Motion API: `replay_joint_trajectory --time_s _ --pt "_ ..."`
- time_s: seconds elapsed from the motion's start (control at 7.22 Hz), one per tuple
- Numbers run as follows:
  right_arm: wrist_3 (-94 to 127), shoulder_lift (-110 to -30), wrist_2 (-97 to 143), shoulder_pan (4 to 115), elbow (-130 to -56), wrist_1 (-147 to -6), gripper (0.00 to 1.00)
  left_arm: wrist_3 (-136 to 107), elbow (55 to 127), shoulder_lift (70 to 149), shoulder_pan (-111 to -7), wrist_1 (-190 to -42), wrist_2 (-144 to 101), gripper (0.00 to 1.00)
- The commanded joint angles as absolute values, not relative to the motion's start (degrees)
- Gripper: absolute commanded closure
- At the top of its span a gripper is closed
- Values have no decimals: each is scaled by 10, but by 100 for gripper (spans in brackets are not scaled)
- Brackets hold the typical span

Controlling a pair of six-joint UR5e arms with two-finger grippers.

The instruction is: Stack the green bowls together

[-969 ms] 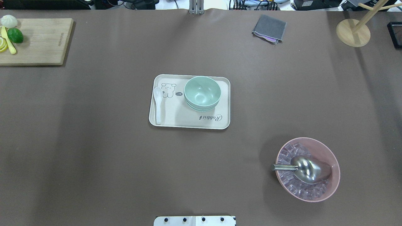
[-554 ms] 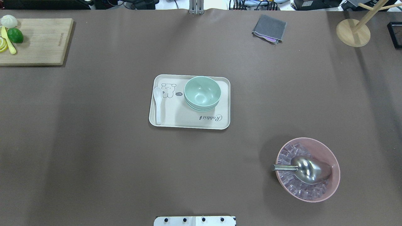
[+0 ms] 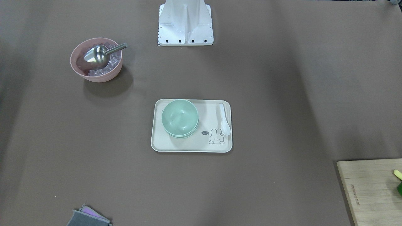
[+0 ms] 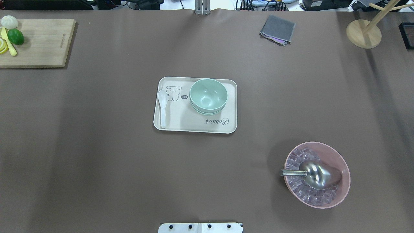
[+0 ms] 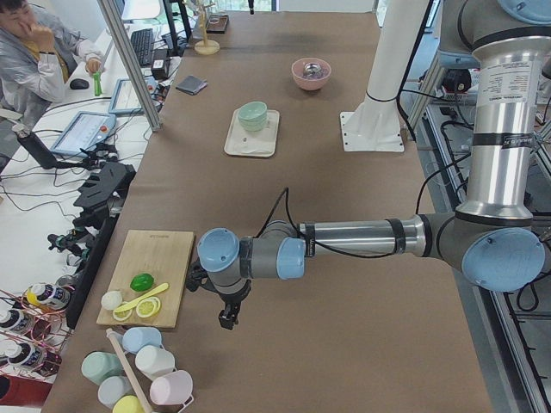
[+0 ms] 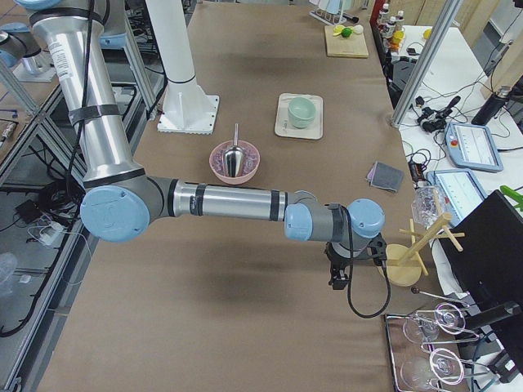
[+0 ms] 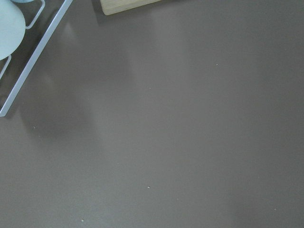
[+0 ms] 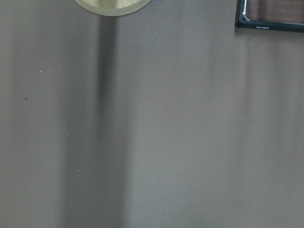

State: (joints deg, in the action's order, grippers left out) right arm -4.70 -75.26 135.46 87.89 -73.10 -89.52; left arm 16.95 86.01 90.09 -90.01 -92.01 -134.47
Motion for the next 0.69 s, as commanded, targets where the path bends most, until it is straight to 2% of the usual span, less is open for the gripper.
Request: replay_joint_trajectory --time_s 0.0,0.55 --pt "-64 -751 1348 873 -730 -908 0 166 859 902 -900 -921 -1345 1" --pt "-144 -740 1316 893 -736 -983 0 166 867 903 -900 -926 -1346 1"
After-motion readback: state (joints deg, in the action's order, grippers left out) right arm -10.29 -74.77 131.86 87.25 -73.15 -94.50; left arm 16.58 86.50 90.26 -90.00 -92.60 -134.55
